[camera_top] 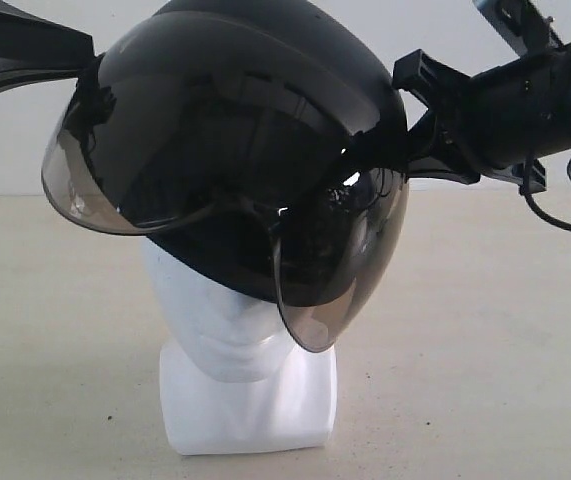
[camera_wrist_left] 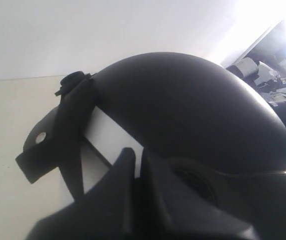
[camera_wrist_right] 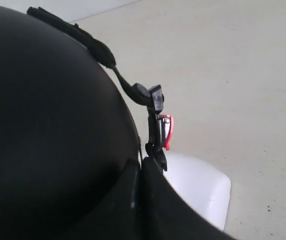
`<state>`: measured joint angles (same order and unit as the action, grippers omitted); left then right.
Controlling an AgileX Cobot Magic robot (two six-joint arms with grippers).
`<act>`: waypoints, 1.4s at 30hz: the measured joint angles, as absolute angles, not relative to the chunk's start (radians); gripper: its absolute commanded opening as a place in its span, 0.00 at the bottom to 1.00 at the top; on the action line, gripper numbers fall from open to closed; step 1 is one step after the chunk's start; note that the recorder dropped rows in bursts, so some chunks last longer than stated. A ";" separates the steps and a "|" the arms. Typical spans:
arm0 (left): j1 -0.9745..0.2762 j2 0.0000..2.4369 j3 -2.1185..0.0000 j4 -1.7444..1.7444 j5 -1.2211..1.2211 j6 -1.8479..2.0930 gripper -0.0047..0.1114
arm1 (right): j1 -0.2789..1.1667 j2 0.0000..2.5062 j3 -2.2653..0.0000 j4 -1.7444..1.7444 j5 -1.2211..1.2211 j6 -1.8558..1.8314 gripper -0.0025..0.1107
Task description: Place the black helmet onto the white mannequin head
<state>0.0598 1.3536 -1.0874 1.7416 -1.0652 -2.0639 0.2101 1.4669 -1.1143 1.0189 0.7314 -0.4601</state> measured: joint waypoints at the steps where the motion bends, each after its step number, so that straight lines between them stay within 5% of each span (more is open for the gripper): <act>1: 0.060 1.354 -1.087 1.742 -1.063 -2.064 0.08 | 0.210 1.462 -1.114 1.010 0.734 -0.463 0.02; 42: 0.067 1.427 -1.068 1.709 -1.081 -2.031 0.08 | 0.205 1.329 -1.127 1.266 0.737 -0.648 0.02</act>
<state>0.0674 1.4272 -1.0676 1.7090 -1.0807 -2.0312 0.2047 1.3285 -1.1269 1.2662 0.7367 -0.6485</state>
